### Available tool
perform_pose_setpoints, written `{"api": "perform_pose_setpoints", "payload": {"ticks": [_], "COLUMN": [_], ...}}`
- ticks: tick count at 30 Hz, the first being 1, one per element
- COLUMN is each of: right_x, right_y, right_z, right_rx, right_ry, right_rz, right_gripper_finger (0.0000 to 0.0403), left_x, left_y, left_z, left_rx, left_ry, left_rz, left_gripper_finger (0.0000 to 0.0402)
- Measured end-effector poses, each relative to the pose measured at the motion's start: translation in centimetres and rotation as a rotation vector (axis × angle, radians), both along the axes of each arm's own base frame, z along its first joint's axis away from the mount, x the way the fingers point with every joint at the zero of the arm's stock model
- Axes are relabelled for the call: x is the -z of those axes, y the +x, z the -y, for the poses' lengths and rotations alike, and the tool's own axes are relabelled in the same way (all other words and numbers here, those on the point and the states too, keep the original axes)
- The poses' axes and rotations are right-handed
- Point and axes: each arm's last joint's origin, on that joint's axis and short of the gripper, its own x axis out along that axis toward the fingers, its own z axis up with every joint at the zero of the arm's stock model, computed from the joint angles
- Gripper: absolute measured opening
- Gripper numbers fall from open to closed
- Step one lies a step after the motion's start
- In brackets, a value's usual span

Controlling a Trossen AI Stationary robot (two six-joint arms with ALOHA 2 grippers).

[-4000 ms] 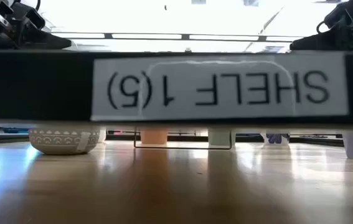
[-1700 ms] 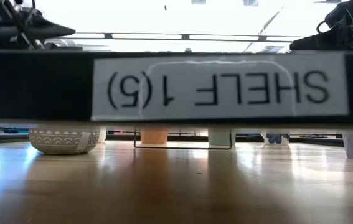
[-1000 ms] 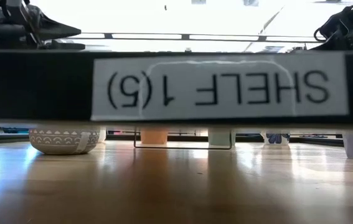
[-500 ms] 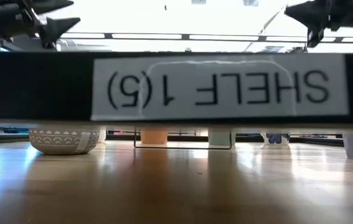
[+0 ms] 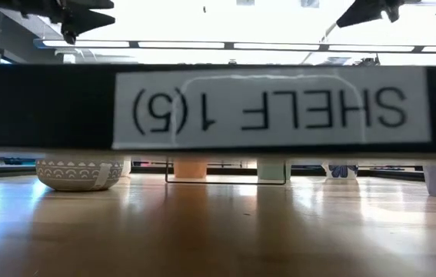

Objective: Place coffee mugs
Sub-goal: Put the top blue patterned mug on the shelf

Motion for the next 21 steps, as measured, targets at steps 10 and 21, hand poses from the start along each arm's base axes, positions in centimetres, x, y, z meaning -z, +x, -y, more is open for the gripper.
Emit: {"api": "perform_pose_setpoints", "payload": {"ticks": [10, 21], "right_x": [-2.2, 2.0], "right_y": [1.2, 4.0], "right_z": [5.1, 13.0], "right_rx": [0.222, 0.348], "right_ry": [0.148, 0.466], "right_rz": [-0.216, -0.33], "right_gripper_finger": [0.0024, 0.0024], "left_x": [-1.0, -0.4], "left_y": [1.9, 2.3], "left_z": [-1.6, -2.4], "left_rx": [-0.082, -0.061], "left_ry": [-0.102, -0.127], "left_rz": [-0.074, -0.126], "left_gripper_finger": [0.0179, 0.0179]}}
